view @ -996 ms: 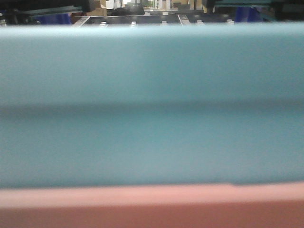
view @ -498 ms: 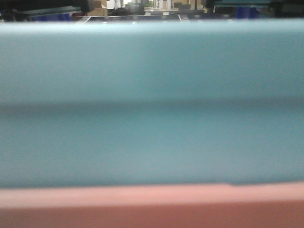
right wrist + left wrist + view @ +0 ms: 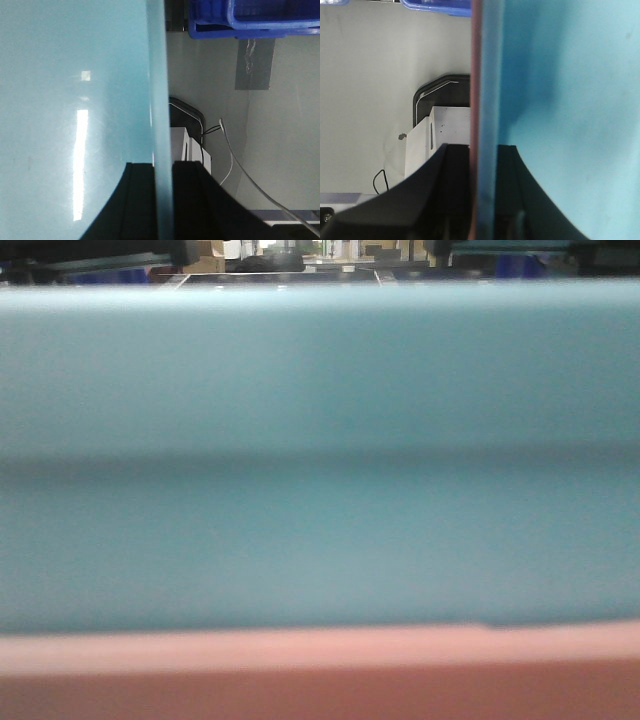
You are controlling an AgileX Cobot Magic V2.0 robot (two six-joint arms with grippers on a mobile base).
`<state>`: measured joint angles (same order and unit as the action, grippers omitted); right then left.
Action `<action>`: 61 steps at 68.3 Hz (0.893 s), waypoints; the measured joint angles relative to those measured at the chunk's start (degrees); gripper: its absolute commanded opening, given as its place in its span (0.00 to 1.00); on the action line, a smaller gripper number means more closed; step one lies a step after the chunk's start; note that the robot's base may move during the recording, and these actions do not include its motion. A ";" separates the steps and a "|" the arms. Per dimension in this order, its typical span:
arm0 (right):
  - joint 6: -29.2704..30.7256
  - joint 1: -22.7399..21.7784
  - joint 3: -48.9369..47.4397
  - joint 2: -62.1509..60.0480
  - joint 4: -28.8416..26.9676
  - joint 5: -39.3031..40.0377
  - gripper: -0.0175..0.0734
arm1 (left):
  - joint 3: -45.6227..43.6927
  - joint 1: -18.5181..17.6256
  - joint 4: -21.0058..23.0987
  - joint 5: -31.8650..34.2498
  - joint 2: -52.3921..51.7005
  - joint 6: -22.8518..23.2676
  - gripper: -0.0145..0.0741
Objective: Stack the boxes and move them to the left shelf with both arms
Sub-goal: 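Lower the stacked bins with both grippers onto the roller shelf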
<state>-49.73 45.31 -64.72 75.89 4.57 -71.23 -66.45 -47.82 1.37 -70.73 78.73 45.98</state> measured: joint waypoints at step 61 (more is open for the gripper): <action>21.21 -19.60 -23.42 25.27 3.56 23.44 0.27 | -26.79 20.26 -1.00 17.48 24.75 -22.57 0.15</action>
<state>-28.52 25.71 -88.14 101.16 8.13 -47.79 -93.24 -27.56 0.37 -53.24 103.48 23.42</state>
